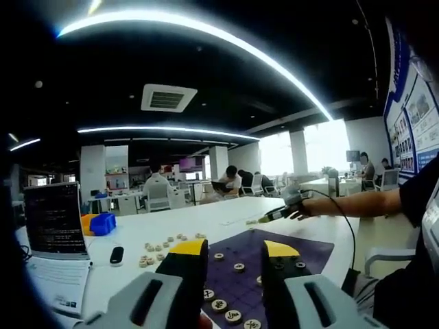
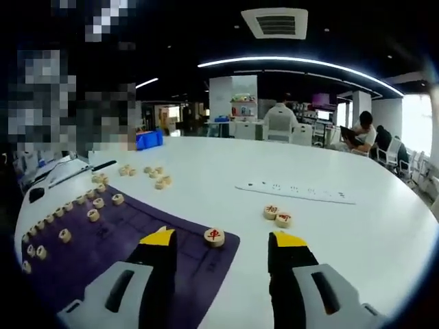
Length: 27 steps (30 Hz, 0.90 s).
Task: Pick up the chess pieces one by one and place each piece onto its starting position on the chessboard, setting the pieces on their correct points until all the chess pieces are arranged in the starting layout
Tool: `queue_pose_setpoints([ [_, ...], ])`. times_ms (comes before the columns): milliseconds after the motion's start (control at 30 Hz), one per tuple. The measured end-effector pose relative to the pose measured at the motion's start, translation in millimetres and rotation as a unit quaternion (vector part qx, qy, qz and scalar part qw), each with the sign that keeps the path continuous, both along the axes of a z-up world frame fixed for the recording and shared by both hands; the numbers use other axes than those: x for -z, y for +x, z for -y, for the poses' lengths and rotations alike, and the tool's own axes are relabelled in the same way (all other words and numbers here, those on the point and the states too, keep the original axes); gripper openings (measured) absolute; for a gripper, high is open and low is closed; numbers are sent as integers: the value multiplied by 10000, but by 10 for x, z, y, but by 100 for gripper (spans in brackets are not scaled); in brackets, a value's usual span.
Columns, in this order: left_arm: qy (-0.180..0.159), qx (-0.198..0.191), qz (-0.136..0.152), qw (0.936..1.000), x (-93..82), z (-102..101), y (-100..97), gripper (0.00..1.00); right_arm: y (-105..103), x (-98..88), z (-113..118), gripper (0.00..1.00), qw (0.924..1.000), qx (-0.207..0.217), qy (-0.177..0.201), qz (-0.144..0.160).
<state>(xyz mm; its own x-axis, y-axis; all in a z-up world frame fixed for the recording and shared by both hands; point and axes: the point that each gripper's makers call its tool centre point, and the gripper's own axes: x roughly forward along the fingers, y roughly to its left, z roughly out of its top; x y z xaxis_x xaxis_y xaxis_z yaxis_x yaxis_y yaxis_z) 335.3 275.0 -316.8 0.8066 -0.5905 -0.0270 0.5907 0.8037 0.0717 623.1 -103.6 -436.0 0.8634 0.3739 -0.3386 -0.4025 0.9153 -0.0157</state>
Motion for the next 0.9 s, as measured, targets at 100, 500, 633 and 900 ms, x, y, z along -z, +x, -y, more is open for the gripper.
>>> queue_pose_setpoints([
  [100, -11, -6, -10, 10000, 3, -2, 11, 32, -4, -13, 35, 53, 10000, 7, -15, 13],
  [500, -6, -11, -18, 10000, 11, -6, 13, 32, 84, 17, 69, 51, 9999, 104, -24, -70],
  [633, 7, 12, -42, 10000, 29, 9, 21, 32, 178, -3, 60, 50, 9999, 134, -71, -69],
  [900, 4, -23, -102, 9999, 73, -7, 49, 32, 472, 155, 322, 48, 9981, 545, -187, -206],
])
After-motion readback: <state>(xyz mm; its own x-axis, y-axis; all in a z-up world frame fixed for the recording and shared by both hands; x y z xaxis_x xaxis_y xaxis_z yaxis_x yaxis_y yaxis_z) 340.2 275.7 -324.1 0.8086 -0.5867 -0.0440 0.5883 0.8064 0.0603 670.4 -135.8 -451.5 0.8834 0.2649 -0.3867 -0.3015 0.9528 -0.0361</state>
